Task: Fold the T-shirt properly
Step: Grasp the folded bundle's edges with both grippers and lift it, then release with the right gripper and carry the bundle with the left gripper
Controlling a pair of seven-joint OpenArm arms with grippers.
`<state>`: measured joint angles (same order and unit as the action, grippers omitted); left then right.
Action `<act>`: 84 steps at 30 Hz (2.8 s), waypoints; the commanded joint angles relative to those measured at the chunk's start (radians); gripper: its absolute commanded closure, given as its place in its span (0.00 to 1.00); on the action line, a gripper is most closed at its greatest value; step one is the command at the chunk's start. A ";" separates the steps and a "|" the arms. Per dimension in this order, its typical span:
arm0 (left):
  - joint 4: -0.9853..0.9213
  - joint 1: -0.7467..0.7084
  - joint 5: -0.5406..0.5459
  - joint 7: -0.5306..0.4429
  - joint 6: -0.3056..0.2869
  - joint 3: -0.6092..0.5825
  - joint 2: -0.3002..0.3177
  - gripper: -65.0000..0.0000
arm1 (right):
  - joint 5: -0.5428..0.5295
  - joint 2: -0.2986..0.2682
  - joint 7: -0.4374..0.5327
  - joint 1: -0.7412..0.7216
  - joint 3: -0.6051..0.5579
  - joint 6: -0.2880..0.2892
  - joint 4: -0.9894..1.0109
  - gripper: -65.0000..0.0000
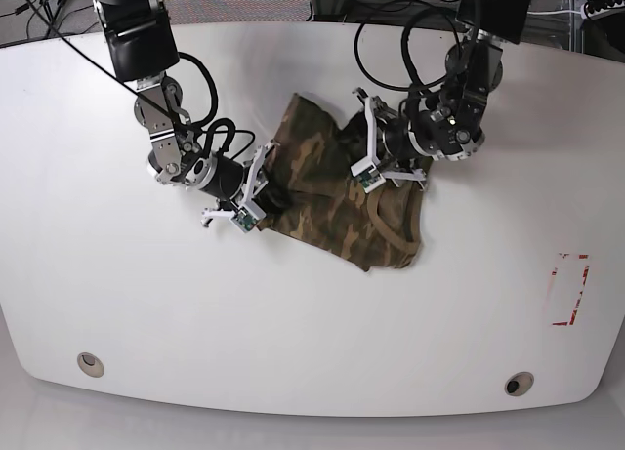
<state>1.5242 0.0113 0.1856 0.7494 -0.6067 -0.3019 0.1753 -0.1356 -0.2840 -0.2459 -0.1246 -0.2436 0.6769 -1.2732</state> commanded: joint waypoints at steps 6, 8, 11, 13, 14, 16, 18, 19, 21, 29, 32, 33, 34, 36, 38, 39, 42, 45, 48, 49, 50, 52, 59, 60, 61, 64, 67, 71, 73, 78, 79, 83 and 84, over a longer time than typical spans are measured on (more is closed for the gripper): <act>-0.037 0.085 -0.071 0.085 -0.028 0.002 0.103 0.50 | 0.038 0.024 -0.073 0.142 0.042 0.021 -0.105 0.84; -0.037 0.108 -0.071 0.085 -0.074 0.002 0.129 0.50 | 0.044 0.041 -0.096 0.168 0.053 0.021 -0.135 0.84; -0.038 0.144 -0.073 0.085 -0.091 0.004 0.169 0.50 | 0.044 0.070 -0.132 0.216 0.077 0.021 -0.188 0.84; -0.038 0.164 -0.076 0.085 -0.091 0.004 0.188 0.50 | 0.046 0.093 -0.149 0.239 0.082 0.021 -0.216 0.84; -0.038 0.174 -0.076 0.085 -0.091 0.004 0.194 0.50 | 0.046 0.102 -0.157 0.250 0.082 0.021 -0.230 0.84; -0.038 0.191 -0.074 0.085 -0.091 0.004 0.204 0.50 | 0.046 0.118 -0.169 0.266 0.079 0.005 -0.254 0.84; -0.038 0.203 -0.074 0.085 -0.091 0.004 0.214 0.50 | 0.046 0.131 -0.177 0.280 0.079 -0.018 -0.274 0.84; -0.038 0.210 -0.073 0.085 -0.091 0.004 0.217 0.50 | 0.046 0.144 -0.183 0.291 0.079 -0.035 -0.290 0.84; -0.038 0.223 -0.073 0.085 -0.091 0.004 0.223 0.50 | 0.046 0.168 -0.185 0.305 0.077 -0.056 -0.306 0.84; -0.030 0.258 -0.071 0.088 -0.091 0.007 0.223 0.50 | 0.046 0.220 -0.217 0.311 0.077 -0.089 -0.372 0.84; -0.023 0.269 -0.070 0.092 -0.091 0.008 0.221 0.50 | 0.046 0.220 -0.284 0.305 0.074 -0.089 -0.415 0.84; -0.012 0.280 -0.070 0.101 -0.091 0.008 0.221 0.50 | 0.046 0.222 -0.312 0.302 0.066 -0.089 -0.434 0.84; 0.000 0.290 -0.070 0.109 -0.091 0.010 0.218 0.50 | 0.046 0.222 -0.332 0.294 0.057 -0.089 -0.454 0.84; 0.019 0.298 -0.070 0.126 -0.091 0.020 0.212 0.50 | 0.046 0.216 -0.353 0.283 0.048 -0.089 -0.486 0.84; 0.040 0.298 -0.070 0.134 -0.091 0.042 0.180 0.50 | 0.046 0.214 -0.369 0.277 0.051 -0.089 -0.523 0.84; 0.059 0.298 -0.070 0.135 -0.091 0.062 0.157 0.50 | 0.046 0.213 -0.376 0.274 0.060 -0.089 -0.543 0.84; 0.095 0.290 -0.071 0.137 -0.091 0.116 0.106 0.50 | 0.046 0.211 -0.401 0.270 0.094 -0.087 -0.584 0.83; 0.118 0.266 -0.077 0.137 -0.091 0.165 0.043 0.50 | 0.046 0.194 -0.424 0.245 0.132 -0.081 -0.618 0.83; 0.126 0.244 -0.079 0.134 -0.091 0.215 -0.046 0.50 | 0.043 0.151 -0.447 0.222 0.169 -0.079 -0.639 0.83; 0.131 0.238 -0.085 0.134 -0.091 0.231 -0.072 0.50 | 0.041 0.141 -0.450 0.216 0.178 -0.079 -0.644 0.83; 0.132 0.230 -0.094 0.132 -0.075 0.238 -0.095 0.50 | 0.040 0.133 -0.450 0.210 0.184 -0.079 -0.644 0.83; 0.138 0.207 -0.122 0.123 0.008 0.247 -0.141 0.50 | 0.037 0.111 -0.455 0.197 0.214 -0.079 -0.655 0.83; 0.164 0.080 -0.203 -0.023 0.276 0.209 -0.285 0.49 | 0.035 0.064 -0.456 0.176 0.300 -0.078 -0.665 0.83; 0.166 0.063 -0.212 -0.044 0.302 0.200 -0.296 0.49 | 0.035 0.061 -0.456 0.174 0.304 -0.078 -0.665 0.83; 0.169 0.046 -0.223 -0.072 0.341 0.188 -0.303 0.49 | 0.035 0.056 -0.456 0.173 0.309 -0.078 -0.664 0.83; 0.161 -0.017 -0.268 -0.158 0.494 0.146 -0.328 0.49 | 0.035 0.048 -0.456 0.168 0.321 -0.078 -0.659 0.83; 0.143 -0.067 -0.294 -0.222 0.643 0.083 -0.332 0.49 | 0.035 0.050 -0.456 0.168 0.333 -0.078 -0.659 0.83; 0.091 -0.110 -0.301 -0.261 0.766 0.007 -0.332 0.49 | 0.035 0.052 -0.456 0.168 0.339 -0.078 -0.658 0.83; 0.046 -0.124 -0.301 -0.268 0.793 -0.009 -0.332 0.49 | 0.035 0.052 -0.456 0.170 0.339 -0.078 -0.658 0.83; -0.113 -0.121 -0.298 -0.270 0.793 -0.006 -0.316 0.49 | 0.035 0.058 -0.456 0.171 0.339 -0.061 -0.658 0.83; -0.146 -0.118 -0.295 -0.270 0.793 -0.006 -0.303 0.49 | 0.035 0.058 -0.456 0.171 0.339 -0.053 -0.658 0.83; -0.207 -0.093 -0.295 -0.268 0.792 -0.006 -0.251 0.49 | 0.035 0.058 -0.456 0.171 0.339 -0.030 -0.661 0.84; -0.210 -0.092 -0.295 -0.268 0.792 -0.004 -0.234 0.49 | 0.035 0.058 -0.456 0.171 0.339 -0.030 -0.661 0.84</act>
<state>1.3632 -0.0612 -0.0849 0.3374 0.1558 -0.3153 -0.1154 -0.0860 -0.2188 -0.7238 0.0620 0.0906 0.6376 -1.9144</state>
